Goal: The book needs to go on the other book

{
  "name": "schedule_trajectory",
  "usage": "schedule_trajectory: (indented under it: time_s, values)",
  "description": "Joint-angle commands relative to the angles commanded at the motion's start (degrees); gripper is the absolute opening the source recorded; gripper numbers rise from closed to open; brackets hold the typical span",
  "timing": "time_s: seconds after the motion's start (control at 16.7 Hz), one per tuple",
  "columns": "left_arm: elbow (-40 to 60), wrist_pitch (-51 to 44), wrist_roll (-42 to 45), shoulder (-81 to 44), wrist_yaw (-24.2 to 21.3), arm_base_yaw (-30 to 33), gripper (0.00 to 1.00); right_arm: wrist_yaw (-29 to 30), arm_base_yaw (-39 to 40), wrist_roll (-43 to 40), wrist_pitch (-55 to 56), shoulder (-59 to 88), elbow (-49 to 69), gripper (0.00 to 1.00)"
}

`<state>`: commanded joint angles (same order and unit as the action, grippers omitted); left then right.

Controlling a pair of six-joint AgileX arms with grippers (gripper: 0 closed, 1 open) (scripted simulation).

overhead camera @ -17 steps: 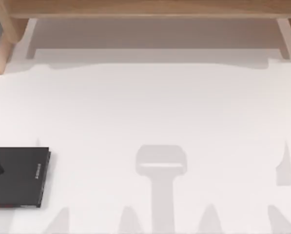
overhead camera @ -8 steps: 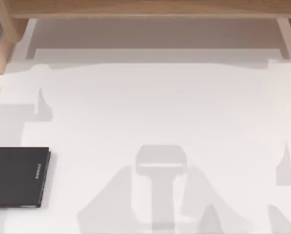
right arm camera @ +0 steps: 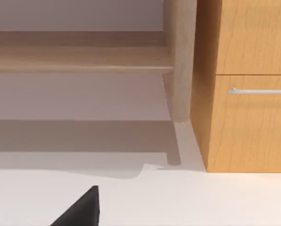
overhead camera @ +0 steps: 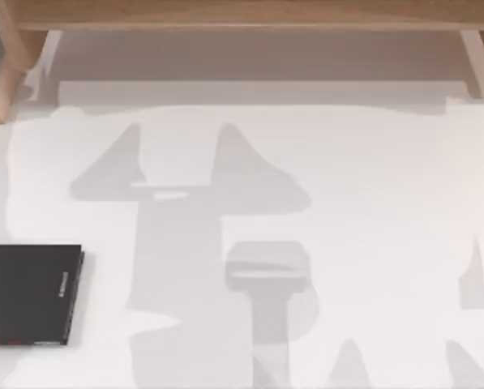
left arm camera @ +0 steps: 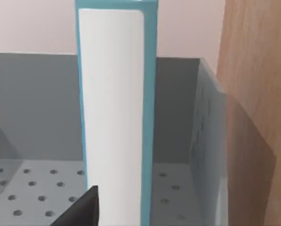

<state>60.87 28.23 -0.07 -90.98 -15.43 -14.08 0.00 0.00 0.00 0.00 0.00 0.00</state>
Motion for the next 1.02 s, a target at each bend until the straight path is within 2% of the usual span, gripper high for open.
schedule_trajectory:
  time_s: [0.24, 0.42, 0.84, 1.02]
  values:
    - [10.3, 4.8, 0.0, -14.5, -2.5, -2.2, 1.0, 0.0, 0.0, 0.0, 0.0, 0.0, 0.0, 1.0]
    - [14.6, 6.8, 0.0, -20.2, -3.6, -2.9, 1.0, 0.0, 0.0, 0.0, 0.0, 0.0, 0.0, 1.0]
    - [15.2, 6.9, 0.0, -21.0, -3.6, -2.6, 1.0, 0.0, 0.0, 0.0, 0.0, 0.0, 0.0, 1.0]
    - [18.4, 4.4, 0.0, -21.5, -2.4, -1.5, 1.0, 0.0, 0.0, 0.0, 0.0, 0.0, 0.0, 1.0]
